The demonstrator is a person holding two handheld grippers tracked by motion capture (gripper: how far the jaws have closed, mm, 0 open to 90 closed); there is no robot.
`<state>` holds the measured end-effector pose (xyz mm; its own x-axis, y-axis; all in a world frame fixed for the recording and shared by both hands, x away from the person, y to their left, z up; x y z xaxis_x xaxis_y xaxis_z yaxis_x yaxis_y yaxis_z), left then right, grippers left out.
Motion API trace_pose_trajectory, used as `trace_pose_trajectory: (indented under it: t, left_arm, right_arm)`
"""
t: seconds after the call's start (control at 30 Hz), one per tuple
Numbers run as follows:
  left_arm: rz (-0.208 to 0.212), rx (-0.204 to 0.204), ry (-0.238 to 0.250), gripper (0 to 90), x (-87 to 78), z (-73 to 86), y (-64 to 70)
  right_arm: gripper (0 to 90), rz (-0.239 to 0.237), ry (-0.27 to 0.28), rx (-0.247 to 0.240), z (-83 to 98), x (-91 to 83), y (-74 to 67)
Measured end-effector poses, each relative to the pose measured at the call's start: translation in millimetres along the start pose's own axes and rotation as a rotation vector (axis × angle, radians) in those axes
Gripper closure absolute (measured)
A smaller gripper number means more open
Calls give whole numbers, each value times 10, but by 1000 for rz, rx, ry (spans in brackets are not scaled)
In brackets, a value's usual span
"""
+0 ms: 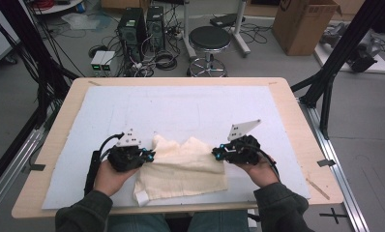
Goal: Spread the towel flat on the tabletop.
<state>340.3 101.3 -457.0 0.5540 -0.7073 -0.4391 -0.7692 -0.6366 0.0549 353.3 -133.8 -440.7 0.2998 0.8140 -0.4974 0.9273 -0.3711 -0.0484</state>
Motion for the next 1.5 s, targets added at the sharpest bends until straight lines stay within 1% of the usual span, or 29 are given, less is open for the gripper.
trace_pose_trajectory:
  t: [0.13,0.17,0.23,0.3,0.33,0.4,0.47,0.53,0.57,0.67,0.73,0.77,0.83,0.87,0.9,0.93,0.97,1.0,1.03,1.1,1.13,1.17,1.2,1.23,1.27,1.3,1.37,1.43,1.5]
  left_arm:
    - [25,-15,-33,849,-102,226,148]
    - [46,-29,-35,834,-130,287,191]
    - [60,-49,-32,722,-170,340,224]
    - [75,-56,-7,642,-217,316,225]
    - [73,-58,8,599,-231,288,210]
    - [75,-72,40,543,-269,194,170]
    - [60,-67,65,508,-285,68,95]
    - [31,-62,79,481,-260,-37,0]
    - [23,-68,91,470,-240,-82,-35]
    - [-16,-99,135,467,-155,-231,-197]
    - [-39,-113,133,499,-64,-279,-289]
    - [-55,-125,118,520,16,-279,-336]
    - [-63,-122,46,539,150,-206,-393]
    - [-61,-135,24,540,202,-169,-395]
    - [-40,-140,-28,540,271,-90,-393]
    - [-33,-138,-61,539,304,-39,-388]
    - [3,-140,-115,535,345,49,-350]
    - [18,-137,-144,547,364,109,-323]
    - [16,-108,-155,596,371,148,-316]
    - [22,-80,-156,764,372,195,-288]
    - [13,-69,-156,816,370,207,-287]
    - [5,-58,-153,850,361,206,-294]
    - [-7,-49,-135,866,353,187,-305]
    - [-42,-31,-108,877,327,140,-335]
    - [-66,-24,-79,884,308,96,-357]
    - [-97,-20,-30,887,263,17,-388]
    - [-125,-18,30,889,215,-71,-396]
    - [-103,-16,9,893,226,-42,-349]
    - [-70,-14,-40,891,265,50,-276]
  right_arm:
    - [826,-42,-40,10,223,70,-248]
    - [821,-50,-49,15,263,85,-286]
    - [776,-68,-59,19,342,121,-370]
    - [724,-73,-72,15,382,128,-399]
    - [699,-76,-63,21,369,117,-398]
    - [652,-68,-31,33,305,75,-354]
    - [630,-50,1,49,228,18,-286]
    - [604,-15,35,53,142,-34,-162]
    - [593,8,49,65,106,-43,-82]
    - [574,65,55,95,120,3,127]
    - [568,89,36,120,194,66,235]
    - [566,94,33,131,223,91,261]
    - [555,101,18,155,312,161,319]
    - [546,107,3,164,366,198,343]
    - [540,106,-10,168,398,215,351]
    - [537,99,-26,171,439,246,355]
    - [538,97,-36,170,461,259,355]
    - [544,91,-42,173,490,278,354]
    - [564,87,-53,175,518,294,357]
    - [663,80,-84,163,578,323,359]
    - [720,92,-85,150,583,327,363]
    - [782,85,-86,131,579,323,364]
    - [806,80,-84,133,575,323,358]
    - [830,75,-82,133,572,325,353]
    - [838,90,-84,114,562,315,360]
    - [844,106,-76,100,542,303,370]
    - [848,134,-37,84,454,250,399]
    - [849,163,4,76,371,181,433]
    - [849,177,23,83,352,145,460]
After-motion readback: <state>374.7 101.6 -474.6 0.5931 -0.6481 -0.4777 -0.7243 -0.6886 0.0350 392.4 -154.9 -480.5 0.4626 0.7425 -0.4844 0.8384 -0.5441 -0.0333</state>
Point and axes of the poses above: each handheld gripper's, and its own axes: x roughly forward along the jaws, z roughly out of its underside, y roughly to its right, the point moved 10 cm from there along x, roughly forward along the jaws, and after that the axes turned 12 degrees about y, right-handed, at the moved point
